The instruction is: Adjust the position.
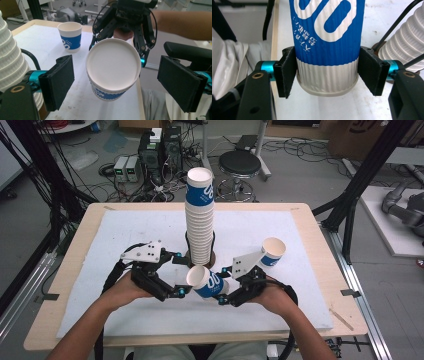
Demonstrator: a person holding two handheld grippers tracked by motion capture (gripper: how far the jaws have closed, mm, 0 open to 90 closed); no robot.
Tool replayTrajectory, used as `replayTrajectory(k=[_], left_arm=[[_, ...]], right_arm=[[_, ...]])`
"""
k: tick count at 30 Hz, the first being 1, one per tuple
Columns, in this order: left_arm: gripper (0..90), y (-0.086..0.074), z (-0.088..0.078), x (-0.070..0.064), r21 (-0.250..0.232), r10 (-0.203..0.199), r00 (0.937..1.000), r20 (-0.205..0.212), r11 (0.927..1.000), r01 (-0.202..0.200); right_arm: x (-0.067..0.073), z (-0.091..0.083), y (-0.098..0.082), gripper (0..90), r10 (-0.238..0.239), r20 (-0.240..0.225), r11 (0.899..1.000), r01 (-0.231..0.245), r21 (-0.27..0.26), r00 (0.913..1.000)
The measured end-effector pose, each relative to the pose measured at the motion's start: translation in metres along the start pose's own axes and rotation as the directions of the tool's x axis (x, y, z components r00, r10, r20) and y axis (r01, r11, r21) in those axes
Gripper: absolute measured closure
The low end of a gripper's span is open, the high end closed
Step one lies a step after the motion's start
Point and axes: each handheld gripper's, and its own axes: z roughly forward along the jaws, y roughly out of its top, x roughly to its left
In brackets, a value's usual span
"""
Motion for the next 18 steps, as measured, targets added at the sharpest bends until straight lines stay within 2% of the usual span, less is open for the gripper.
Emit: replayTrajectory(k=[3,6,10,14,18], left_arm=[[14.1,0.004,0.001,0.002,0.041,-0.005,1.0000,0.006,0.9991,0.005],[14.1,0.007,0.005,0.003,0.080,-0.005,0.9999,0.012,0.9968,0.004],[14.2,0.006,0.011,0.004,0.121,-0.003,0.9998,0.018,0.9927,0.001],[14.6,0.004,0.017,0.005,0.155,-0.010,0.9996,0.026,0.9879,0.006],[16.7,0.002,0.022,0.007,0.188,-0.011,0.9991,0.041,0.9822,0.003]], right_arm=[[-0.002,0.000,0.011,35.2,-0.033,-0.002,0.997,0.033,0.077,0.9995],[-0.004,0.002,0.020,35.2,-0.051,-0.007,0.987,0.052,0.153,0.9987],[-0.003,0.004,0.034,35.2,-0.079,-0.026,0.966,0.083,0.246,0.9965],[-0.003,0.006,0.045,35.1,-0.108,-0.039,0.950,0.115,0.290,0.9933],[-0.002,0.007,0.053,35.1,-0.114,-0.045,0.936,0.123,0.330,0.9924]])
